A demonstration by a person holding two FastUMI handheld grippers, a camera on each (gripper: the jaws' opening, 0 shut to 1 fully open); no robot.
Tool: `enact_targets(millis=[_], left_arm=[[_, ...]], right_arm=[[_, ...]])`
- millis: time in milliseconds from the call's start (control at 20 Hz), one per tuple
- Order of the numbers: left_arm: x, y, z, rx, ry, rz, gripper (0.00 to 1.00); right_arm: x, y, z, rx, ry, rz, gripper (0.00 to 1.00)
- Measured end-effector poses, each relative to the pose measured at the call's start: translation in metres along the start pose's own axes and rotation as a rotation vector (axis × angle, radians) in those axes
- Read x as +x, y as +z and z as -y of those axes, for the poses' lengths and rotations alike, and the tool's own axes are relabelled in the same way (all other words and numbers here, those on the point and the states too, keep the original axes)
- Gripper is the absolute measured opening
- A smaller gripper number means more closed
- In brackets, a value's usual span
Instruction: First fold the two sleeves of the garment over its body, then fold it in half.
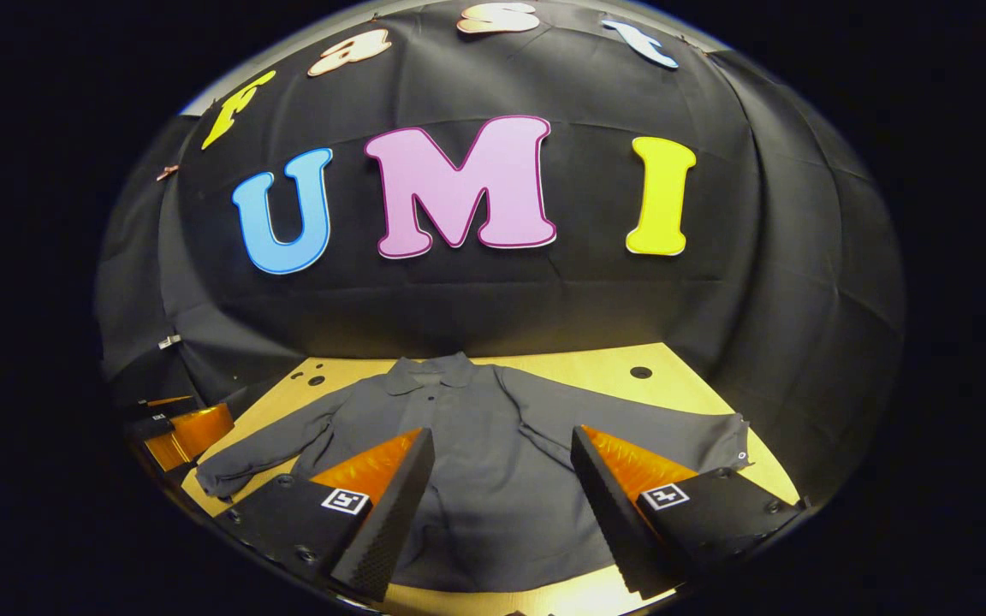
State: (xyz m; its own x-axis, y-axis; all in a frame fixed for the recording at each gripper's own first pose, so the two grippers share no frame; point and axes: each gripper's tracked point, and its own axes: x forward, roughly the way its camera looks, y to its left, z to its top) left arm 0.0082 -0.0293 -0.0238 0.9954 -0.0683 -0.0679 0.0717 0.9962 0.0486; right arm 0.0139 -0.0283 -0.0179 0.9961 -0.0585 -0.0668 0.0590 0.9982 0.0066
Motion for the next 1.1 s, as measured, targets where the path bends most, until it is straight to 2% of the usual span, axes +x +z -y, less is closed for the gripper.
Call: enact_targets(millis=[250,550,700,850,950,1100], left_arm=[[0.001,0.002,0.001,-0.039,0.006,0.008,0.96],[0.003,0.0,-0.006,-0.034,0.079,0.009,0.96],[0.013,0.009,-0.022,0.002,0.159,0.04,0.95],[0.022,0.016,-0.034,-0.011,0.231,0.078,0.96],[0.029,0.011,-0.037,-0.038,0.261,0.062,0.96],[0.03,0.008,-0.029,-0.056,0.245,0.036,0.96]], right_arm=[[0.006,0.005,0.005,0.003,0.008,0.007,0.99],[0.026,0.016,0.034,0.013,-0.005,0.018,0.99],[0.04,0.015,0.057,0.01,-0.012,0.007,0.99],[0.057,0.007,0.083,-0.001,-0.02,0.012,0.99],[0.068,-0.003,0.104,-0.004,-0.048,-0.013,0.99],[0.08,-0.008,0.141,0.021,-0.121,-0.031,0.99]])
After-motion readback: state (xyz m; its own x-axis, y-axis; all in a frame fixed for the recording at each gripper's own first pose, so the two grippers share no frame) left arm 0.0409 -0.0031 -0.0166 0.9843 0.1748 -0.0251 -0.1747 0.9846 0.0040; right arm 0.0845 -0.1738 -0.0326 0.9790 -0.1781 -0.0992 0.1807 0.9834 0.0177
